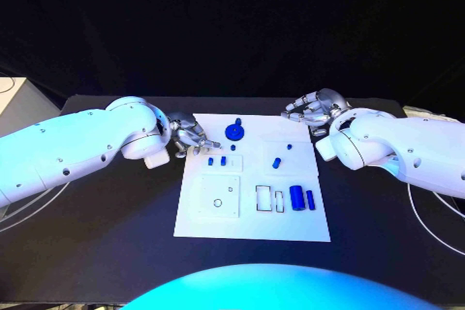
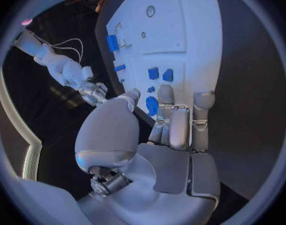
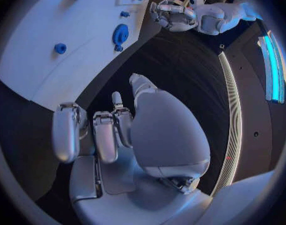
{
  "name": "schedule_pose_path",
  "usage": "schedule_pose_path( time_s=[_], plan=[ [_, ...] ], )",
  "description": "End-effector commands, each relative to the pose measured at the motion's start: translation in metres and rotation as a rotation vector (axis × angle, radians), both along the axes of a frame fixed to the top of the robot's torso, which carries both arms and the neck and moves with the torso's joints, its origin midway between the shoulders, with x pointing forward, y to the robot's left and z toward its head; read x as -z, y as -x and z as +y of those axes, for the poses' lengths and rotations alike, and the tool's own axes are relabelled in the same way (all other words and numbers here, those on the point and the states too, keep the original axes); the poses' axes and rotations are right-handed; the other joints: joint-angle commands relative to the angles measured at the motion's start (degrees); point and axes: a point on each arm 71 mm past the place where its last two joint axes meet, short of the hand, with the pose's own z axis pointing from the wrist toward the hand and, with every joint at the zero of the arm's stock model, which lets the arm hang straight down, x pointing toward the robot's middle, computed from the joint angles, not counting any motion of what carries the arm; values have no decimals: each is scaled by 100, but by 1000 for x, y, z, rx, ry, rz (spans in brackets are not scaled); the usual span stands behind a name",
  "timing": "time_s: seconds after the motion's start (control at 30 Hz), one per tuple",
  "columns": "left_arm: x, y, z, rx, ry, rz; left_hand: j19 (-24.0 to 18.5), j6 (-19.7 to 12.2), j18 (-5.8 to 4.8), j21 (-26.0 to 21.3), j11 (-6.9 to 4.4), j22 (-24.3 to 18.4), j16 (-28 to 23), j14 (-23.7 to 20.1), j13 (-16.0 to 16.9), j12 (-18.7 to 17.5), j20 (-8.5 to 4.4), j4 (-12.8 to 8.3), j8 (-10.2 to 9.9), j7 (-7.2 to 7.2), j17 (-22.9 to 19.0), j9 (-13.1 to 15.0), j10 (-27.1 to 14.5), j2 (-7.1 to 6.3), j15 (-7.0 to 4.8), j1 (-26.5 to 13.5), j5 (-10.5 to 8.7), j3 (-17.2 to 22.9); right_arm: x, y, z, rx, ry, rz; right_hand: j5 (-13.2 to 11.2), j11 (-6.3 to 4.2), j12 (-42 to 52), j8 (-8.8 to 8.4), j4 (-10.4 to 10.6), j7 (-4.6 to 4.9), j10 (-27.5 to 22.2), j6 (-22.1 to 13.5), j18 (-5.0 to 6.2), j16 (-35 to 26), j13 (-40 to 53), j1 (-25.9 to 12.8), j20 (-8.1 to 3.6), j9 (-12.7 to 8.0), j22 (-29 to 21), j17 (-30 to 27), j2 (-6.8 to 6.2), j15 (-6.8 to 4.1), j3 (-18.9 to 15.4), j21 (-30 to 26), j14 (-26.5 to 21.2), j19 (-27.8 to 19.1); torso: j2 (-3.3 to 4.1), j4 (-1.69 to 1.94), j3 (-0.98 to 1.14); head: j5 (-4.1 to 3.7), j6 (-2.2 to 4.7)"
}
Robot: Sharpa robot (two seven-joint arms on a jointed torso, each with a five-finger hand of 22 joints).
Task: Assemble the parts on the task board
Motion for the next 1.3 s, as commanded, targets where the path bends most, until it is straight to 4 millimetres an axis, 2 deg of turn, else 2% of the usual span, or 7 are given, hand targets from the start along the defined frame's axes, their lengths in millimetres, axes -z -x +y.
schedule_pose_path(
  time_s=[0.03,0.2,0.33,0.73,0.97,1.17,1.3],
  plan=[
    [-18,-3,-10,9,232,-164,-744,-251,238,-819,96,-1057,-780,-534,-176,-92,86,-75,-20,113,-1069,-202,-454,-35,84,805,56,267,0,-2,-1,-12,-5,-14,35,-5,-91,44,-1,-10,-112,-40,80,-62,467,-61,28,7,700,1034,16,17,62,-88,461,-31,2,5,0,-13,1],
    [-34,-4,-19,98,330,-385,-1076,-246,251,-1426,260,-1452,-2061,-1768,-717,-514,210,-540,-221,264,-2875,-757,-1054,-560,241,1933,20,1608,0,-5,-6,2,-10,-29,36,-9,-138,59,-4,-14,-159,-37,99,-96,415,-60,25,10,654,980,10,13,81,-178,443,-68,3,3,9,1,1],
    [-40,-3,-27,182,338,-499,-1129,-377,251,-1341,375,-1373,-1967,-1891,-1243,-1051,278,-847,-409,346,-2980,-1083,-1511,-783,318,1997,5,2014,-1,-7,-7,6,-13,-39,37,-15,-210,83,-5,-19,-228,-38,132,-152,335,-60,20,15,568,895,-2,7,114,-345,416,-137,9,-10,10,-16,1],
    [-18,-6,-50,389,74,-658,-1077,-222,260,-1107,345,-1219,-1398,-1496,-1709,-1218,270,-1089,-640,290,-2624,-1548,-1442,-882,294,1746,-18,2131,-3,-10,-8,-8,-19,-90,52,-65,-1557,285,-5,-61,-1363,-61,362,-736,-1141,-70,-24,56,-146,151,-94,-41,449,-1684,157,-621,17,-3,-2,-35,1],
    [-2,-12,-61,444,-80,-640,-1075,-164,258,-1114,362,-1223,-1303,-1477,-1887,-1343,290,-1099,-759,175,-2668,-1721,-1672,-980,313,1572,-36,2057,-6,-11,-6,-19,-25,-127,51,-128,-3647,305,-9,-113,-2188,76,472,-1338,-3311,-168,-88,1,-613,-496,-278,-101,1024,-2546,-38,-785,14,-11,6,-33,1],
    [5,-15,-64,463,-146,-615,-1064,-140,260,-1118,357,-1228,-1223,-1423,-1939,-1354,296,-1115,-795,152,-2609,-1774,-1688,-986,311,1529,-40,1985,-9,-12,-6,-18,-43,-175,50,-70,-4653,255,-45,-71,-2189,167,776,-2648,-4288,-252,-35,-44,-1816,-1882,-433,-47,1421,-4785,-708,-1569,17,-4,3,-51,1],
    [8,-16,-66,467,-165,-610,-1056,-85,261,-1115,351,-1227,-1185,-1411,-1963,-1332,294,-1137,-802,152,-2608,-1803,-1645,-969,308,1536,-34,1968,-12,-13,-7,-2,-69,-220,35,27,-5415,207,-171,18,-2097,169,780,-4177,-5110,-265,62,-76,-2273,-3160,-489,60,1675,-5398,-1475,-1850,14,1,-1,-47,1]
  ],
)
